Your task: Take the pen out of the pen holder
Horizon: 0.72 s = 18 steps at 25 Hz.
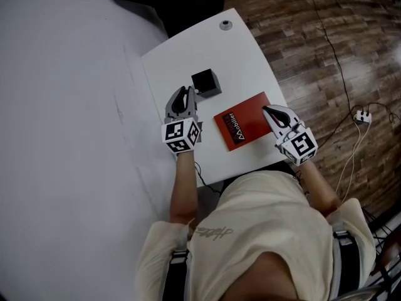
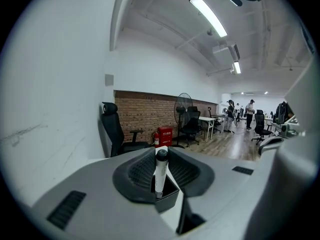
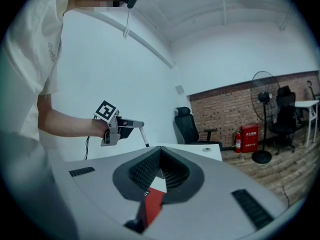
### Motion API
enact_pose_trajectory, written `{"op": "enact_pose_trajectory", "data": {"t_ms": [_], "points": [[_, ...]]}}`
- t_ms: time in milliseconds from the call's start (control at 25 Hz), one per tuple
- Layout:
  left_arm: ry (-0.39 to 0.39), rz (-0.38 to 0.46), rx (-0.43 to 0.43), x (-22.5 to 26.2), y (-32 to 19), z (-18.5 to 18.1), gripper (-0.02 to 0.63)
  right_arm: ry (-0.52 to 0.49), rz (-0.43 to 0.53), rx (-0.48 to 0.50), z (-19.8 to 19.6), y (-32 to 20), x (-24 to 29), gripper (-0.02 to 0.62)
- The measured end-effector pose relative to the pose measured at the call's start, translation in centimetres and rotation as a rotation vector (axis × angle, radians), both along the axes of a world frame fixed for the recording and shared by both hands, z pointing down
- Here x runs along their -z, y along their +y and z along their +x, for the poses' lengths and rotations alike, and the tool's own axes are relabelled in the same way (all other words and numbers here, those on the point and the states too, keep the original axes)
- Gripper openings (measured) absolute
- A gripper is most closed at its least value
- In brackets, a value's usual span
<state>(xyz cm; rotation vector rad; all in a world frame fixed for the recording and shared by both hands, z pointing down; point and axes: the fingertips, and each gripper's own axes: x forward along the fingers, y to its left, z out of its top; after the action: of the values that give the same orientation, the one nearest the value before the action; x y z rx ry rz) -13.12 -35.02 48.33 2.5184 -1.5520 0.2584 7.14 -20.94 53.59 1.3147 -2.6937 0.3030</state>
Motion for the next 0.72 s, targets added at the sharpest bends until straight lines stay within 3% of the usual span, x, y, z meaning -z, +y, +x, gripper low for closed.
{"op": "enact_pose_trajectory", "data": {"t_ms": [720], "points": [[0.052,0.021,0.114,1.9,6.5,-5.8,0.089,0.045,0.118,0.087,-2.8,0.1,4.7,0.008]]}}
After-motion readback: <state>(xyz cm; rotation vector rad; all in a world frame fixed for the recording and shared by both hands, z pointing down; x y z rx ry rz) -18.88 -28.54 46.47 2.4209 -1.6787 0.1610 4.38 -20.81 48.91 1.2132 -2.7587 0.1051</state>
